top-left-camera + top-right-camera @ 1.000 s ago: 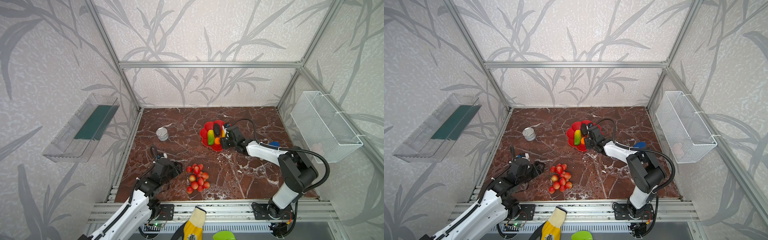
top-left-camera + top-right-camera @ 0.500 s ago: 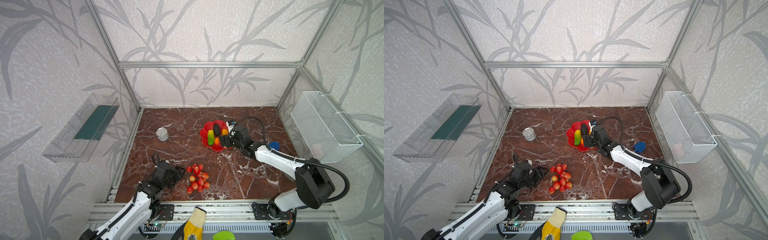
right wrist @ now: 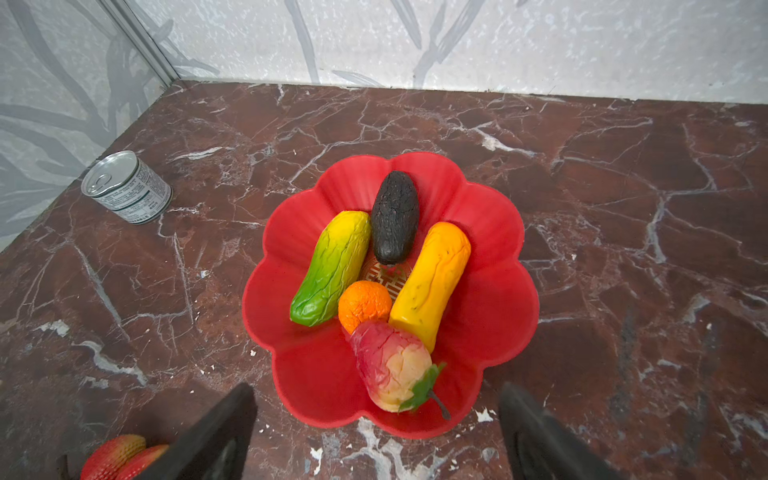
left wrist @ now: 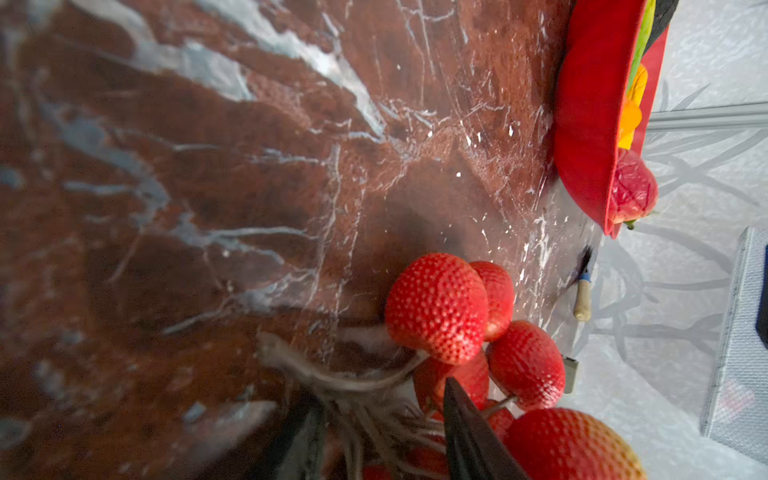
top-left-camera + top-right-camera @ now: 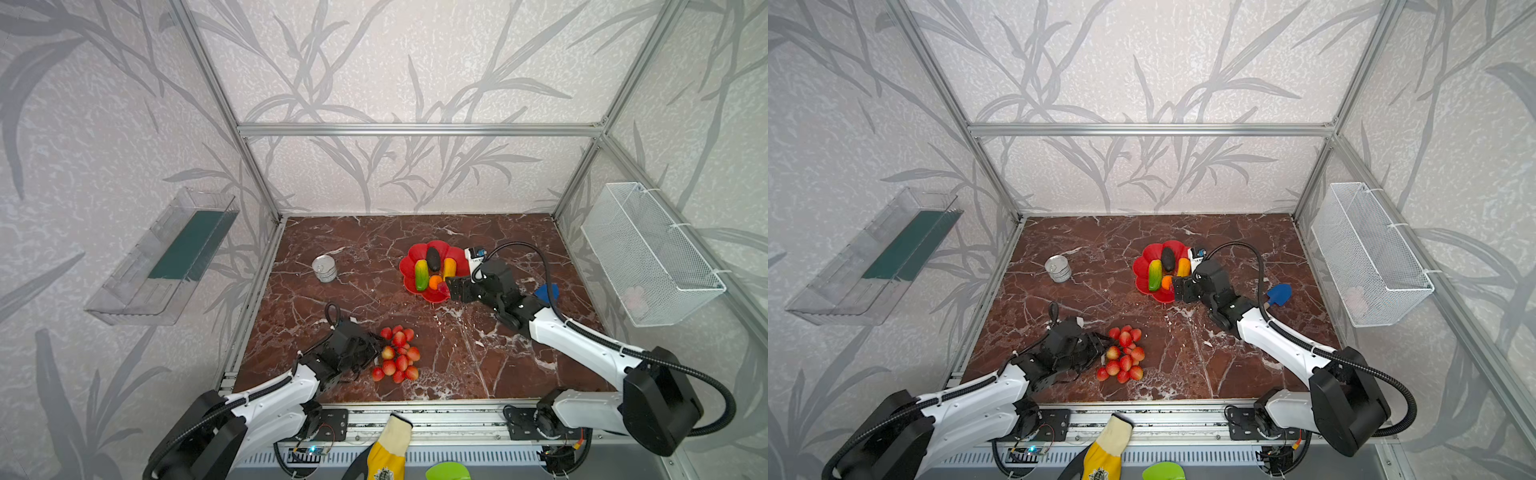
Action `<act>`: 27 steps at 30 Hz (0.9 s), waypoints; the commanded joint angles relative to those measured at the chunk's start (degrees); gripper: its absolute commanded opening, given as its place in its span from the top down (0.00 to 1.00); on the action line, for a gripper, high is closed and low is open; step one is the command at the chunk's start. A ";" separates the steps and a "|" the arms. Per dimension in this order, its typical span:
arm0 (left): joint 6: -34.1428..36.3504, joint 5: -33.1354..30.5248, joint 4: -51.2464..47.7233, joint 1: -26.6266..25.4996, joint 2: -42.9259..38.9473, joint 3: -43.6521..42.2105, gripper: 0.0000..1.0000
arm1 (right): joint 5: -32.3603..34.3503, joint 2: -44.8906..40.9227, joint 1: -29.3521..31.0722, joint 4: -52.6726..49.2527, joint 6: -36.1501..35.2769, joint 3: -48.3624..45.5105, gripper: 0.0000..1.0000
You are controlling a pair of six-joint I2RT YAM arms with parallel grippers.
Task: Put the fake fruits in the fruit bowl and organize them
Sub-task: 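Grasp the strawberry bunch with the left gripper and lift it toward the bowl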
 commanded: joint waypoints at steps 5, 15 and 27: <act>-1.34 -3.04 9.94 -0.35 6.16 2.67 0.66 | 2.03 -4.34 -0.11 -1.69 0.90 -3.06 0.08; -2.45 2.21 27.77 -0.42 20.46 5.16 0.90 | 3.48 -11.50 -0.06 -3.38 1.67 -6.15 0.08; -4.24 9.83 45.20 -0.43 33.20 10.23 1.00 | 5.63 -16.70 -0.20 -4.02 1.70 -7.98 0.04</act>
